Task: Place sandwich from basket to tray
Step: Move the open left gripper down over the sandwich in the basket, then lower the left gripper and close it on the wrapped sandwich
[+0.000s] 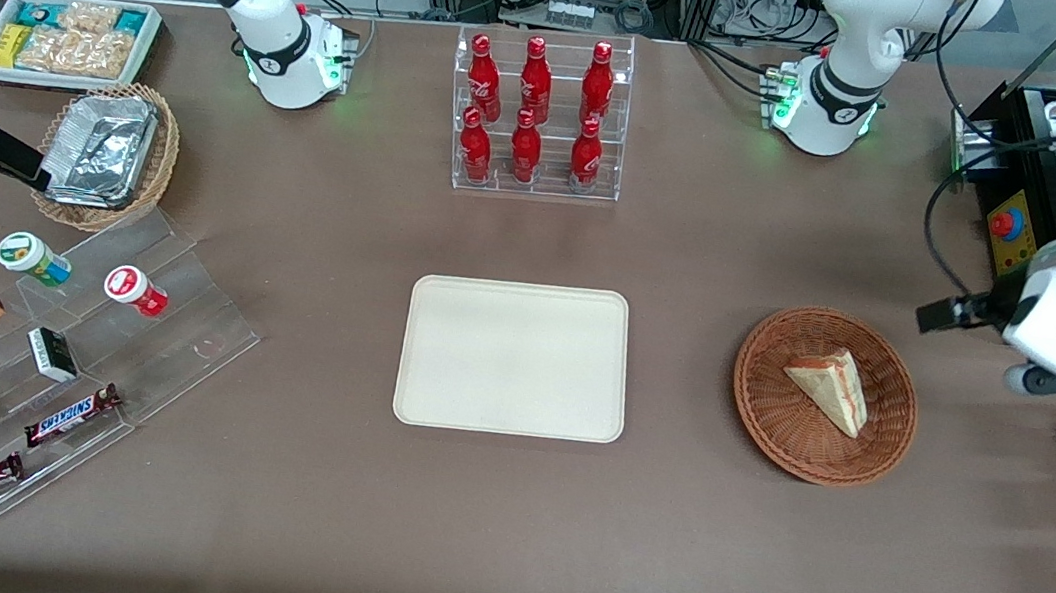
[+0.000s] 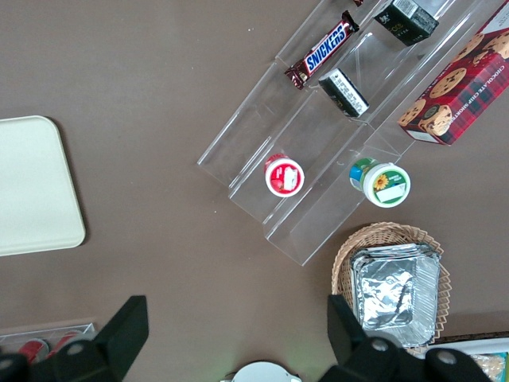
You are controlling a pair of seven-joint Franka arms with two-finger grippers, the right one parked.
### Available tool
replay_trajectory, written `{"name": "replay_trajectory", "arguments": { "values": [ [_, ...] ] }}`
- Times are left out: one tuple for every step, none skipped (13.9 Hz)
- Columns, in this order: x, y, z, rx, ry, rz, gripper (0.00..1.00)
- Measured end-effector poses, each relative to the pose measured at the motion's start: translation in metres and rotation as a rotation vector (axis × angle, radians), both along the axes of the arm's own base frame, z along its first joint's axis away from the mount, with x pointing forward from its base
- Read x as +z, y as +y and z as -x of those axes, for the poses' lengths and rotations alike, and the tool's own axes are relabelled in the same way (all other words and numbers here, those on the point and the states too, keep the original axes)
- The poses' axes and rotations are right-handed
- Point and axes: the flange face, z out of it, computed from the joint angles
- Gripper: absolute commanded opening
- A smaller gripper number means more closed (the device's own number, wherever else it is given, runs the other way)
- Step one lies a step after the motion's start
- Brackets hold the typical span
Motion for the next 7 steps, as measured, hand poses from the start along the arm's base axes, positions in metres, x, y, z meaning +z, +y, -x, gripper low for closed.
{"name": "replay_trajectory", "arguments": {
  "values": [
    [-0.015, -0.003, 0.0, 0.066, -0.017, -0.008, 1.0],
    [-0.031, -0.007, 0.001, 0.126, -0.034, -0.014, 1.0],
    [-0.047, -0.011, 0.002, 0.179, -0.053, -0.018, 1.0],
    [-0.065, -0.014, 0.004, 0.225, -0.074, -0.019, 1.0],
    [-0.085, -0.016, 0.008, 0.256, -0.096, -0.017, 1.0],
    [-0.106, -0.017, 0.013, 0.276, -0.121, -0.012, 1.0],
    [-0.127, -0.017, 0.02, 0.292, -0.142, -0.006, 1.0]
  ]
}}
